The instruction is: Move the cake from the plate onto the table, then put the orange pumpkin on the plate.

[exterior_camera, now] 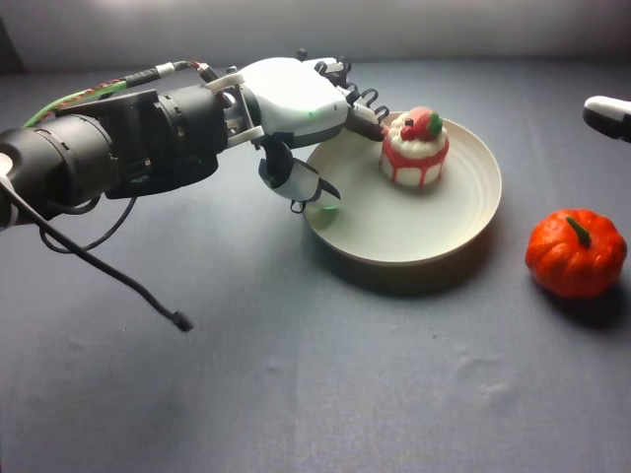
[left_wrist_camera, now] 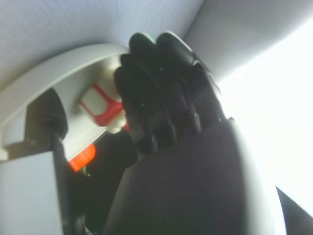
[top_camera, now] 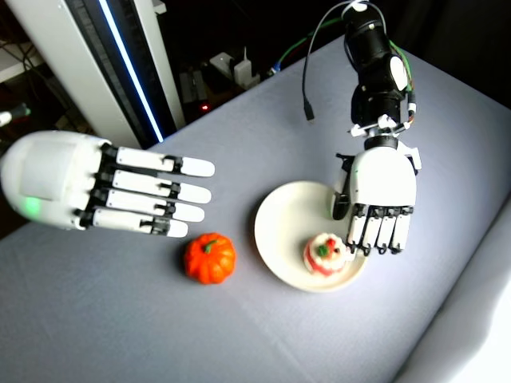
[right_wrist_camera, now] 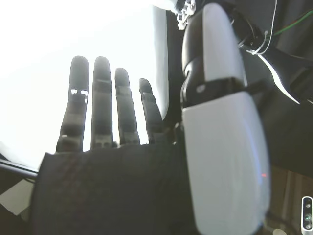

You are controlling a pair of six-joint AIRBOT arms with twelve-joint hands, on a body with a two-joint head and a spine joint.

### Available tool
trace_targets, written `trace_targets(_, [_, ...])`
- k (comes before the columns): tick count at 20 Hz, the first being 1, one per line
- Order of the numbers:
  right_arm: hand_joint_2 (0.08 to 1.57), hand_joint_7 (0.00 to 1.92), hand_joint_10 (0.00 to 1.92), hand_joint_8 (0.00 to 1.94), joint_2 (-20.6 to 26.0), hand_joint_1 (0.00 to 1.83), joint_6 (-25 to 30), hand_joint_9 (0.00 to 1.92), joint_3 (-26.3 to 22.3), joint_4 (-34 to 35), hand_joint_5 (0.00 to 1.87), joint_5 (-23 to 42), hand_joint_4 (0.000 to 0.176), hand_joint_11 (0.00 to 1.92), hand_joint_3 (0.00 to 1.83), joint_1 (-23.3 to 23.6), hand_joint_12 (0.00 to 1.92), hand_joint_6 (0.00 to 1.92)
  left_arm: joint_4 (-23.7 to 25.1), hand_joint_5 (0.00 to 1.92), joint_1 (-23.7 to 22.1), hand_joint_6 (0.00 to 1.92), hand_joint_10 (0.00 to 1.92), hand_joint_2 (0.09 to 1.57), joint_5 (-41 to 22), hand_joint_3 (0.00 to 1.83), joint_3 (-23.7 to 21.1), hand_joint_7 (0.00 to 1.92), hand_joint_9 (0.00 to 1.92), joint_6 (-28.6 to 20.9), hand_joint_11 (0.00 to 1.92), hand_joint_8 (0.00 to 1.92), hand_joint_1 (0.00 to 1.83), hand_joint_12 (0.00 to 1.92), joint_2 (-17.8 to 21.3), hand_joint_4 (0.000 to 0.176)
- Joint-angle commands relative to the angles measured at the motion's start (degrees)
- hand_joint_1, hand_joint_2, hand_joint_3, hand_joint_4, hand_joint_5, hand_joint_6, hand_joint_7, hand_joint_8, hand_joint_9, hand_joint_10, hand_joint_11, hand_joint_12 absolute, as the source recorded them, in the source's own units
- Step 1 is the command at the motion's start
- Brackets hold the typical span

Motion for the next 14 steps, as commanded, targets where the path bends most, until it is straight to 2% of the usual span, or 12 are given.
trace_targets(1, [1.04, 0.26, 0.00, 0.01, 0.1, 1.13, 0.6, 0.32, 0.2, 0.8, 0.14, 7.1, 0.038, 0.00, 0.00, 0.8, 1.03, 0.00, -0.8, 0.40, -0.5, 0.00, 0.07, 0.79, -1.9, 0.00, -0.2, 0.40, 0.45, 0.7, 0.00, 0.00, 0.89, 1.03, 0.4, 0.014])
trace_targets(2, [1.03, 0.27, 0.01, 0.01, 0.1, 1.13, 0.6, 0.33, 0.2, 0.9, 0.16, 7.1, 0.042, 0.00, 0.00, 0.8, 1.06, 0.01, -0.8, 0.35, -0.7, 0.00, 0.03, 0.81, -1.9, 0.00, -0.8, 0.32, 0.40, 0.7, 0.00, 0.00, 0.88, 0.96, 0.8, 0.000])
trace_targets(3, [1.03, 0.29, 0.01, 0.01, 0.1, 1.12, 0.6, 0.34, 0.2, 0.9, 0.16, 7.1, 0.047, 0.00, 0.00, 0.8, 1.08, 0.00, -0.7, 0.31, -1.1, 0.00, 0.01, 0.81, -1.9, 0.00, -1.7, 0.31, 0.36, 0.7, 0.00, 0.00, 0.89, 0.81, 1.4, 0.000])
trace_targets(4, [1.03, 0.29, 0.00, 0.00, 0.1, 1.12, 0.6, 0.34, 0.2, 0.9, 0.16, 7.1, 0.026, 0.00, 0.00, 0.8, 1.10, 0.00, -0.6, 0.27, -1.4, 0.00, 0.00, 0.81, -1.9, 0.00, -2.3, 0.31, 0.32, 0.7, 0.00, 0.00, 0.93, 0.70, 1.9, 0.000])
trace_targets(5, [1.04, 0.28, 0.00, 0.00, 0.1, 1.11, 0.6, 0.34, 0.1, 0.9, 0.16, 7.1, 0.019, 0.00, 0.00, 0.8, 1.11, 0.00, -0.2, 0.26, -1.7, 0.00, 0.01, 0.80, -1.7, 0.00, -3.0, 0.30, 0.32, 0.7, 0.00, 0.00, 0.93, 0.68, 2.4, 0.012])
trace_targets(7, [1.04, 0.26, 0.00, 0.00, 0.1, 1.09, 0.6, 0.33, 0.1, 1.0, 0.16, 7.0, 0.033, 0.00, 0.00, 1.0, 1.09, 0.00, -0.1, 0.26, -2.3, 0.00, 0.01, 0.77, -1.7, 0.00, -4.5, 0.33, 0.34, 0.7, 0.00, 0.00, 0.93, 0.50, 3.6, 0.024])
trace_targets(8, [1.03, 0.25, 0.00, 0.00, 0.0, 1.05, 0.6, 0.32, 0.1, 1.0, 0.15, 7.0, 0.045, 0.00, 0.00, 1.0, 1.06, 0.00, -0.2, 0.21, -2.4, 0.00, 0.00, 0.76, -1.7, 0.00, -4.9, 0.26, 0.32, 0.7, 0.00, 0.00, 0.88, 0.50, 3.8, 0.016])
trace_targets(9, [1.03, 0.23, 0.00, 0.00, 0.0, 1.04, 0.6, 0.31, 0.1, 1.0, 0.15, 7.0, 0.049, 0.00, 0.00, 1.1, 1.03, 0.00, -0.2, 0.19, -2.8, 0.00, 0.00, 0.74, -1.8, 0.00, -5.7, 0.20, 0.32, 0.7, 0.00, 0.01, 0.85, 0.63, 4.4, 0.003])
trace_targets(10, [1.04, 0.23, 0.00, 0.00, 0.0, 1.02, 0.6, 0.31, 0.0, 1.0, 0.15, 7.0, 0.049, 0.00, 0.00, 1.1, 1.06, 0.00, -0.3, 0.21, -2.9, 0.01, 0.00, 0.76, -2.1, 0.00, -6.3, 0.16, 0.32, 0.7, 0.00, 0.00, 0.84, 0.70, 4.8, 0.016])
trace_targets(11, [1.04, 0.26, 0.01, 0.01, 0.0, 1.03, 0.6, 0.34, 0.0, 1.1, 0.18, 7.0, 0.030, 0.00, 0.00, 1.1, 1.10, 0.01, -0.8, 0.31, -3.1, 0.02, 0.00, 0.77, -2.5, 0.00, -7.1, 0.13, 0.27, 0.7, 0.00, 0.00, 0.89, 0.57, 5.5, 0.105])
trace_targets(12, [1.04, 0.26, 0.01, 0.01, -0.1, 1.03, 0.6, 0.34, 0.0, 1.2, 0.18, 7.0, 0.030, 0.00, 0.00, 1.1, 1.10, 0.01, -1.0, 0.31, -3.3, 0.02, 0.00, 0.77, -2.8, 0.00, -7.6, 0.13, 0.27, 0.7, 0.00, 0.00, 0.89, 0.57, 5.8, 0.105])
trace_targets(14, [1.05, 0.27, 0.01, 0.01, -0.2, 1.05, 0.6, 0.34, 0.0, 1.3, 0.18, 6.9, 0.033, 0.00, 0.00, 1.2, 1.10, 0.00, -1.0, 0.14, -4.1, 0.00, 0.00, 0.77, -3.1, 0.00, -8.5, 0.13, 0.25, 0.7, 0.00, 0.00, 0.89, 0.54, 6.5, 0.105])
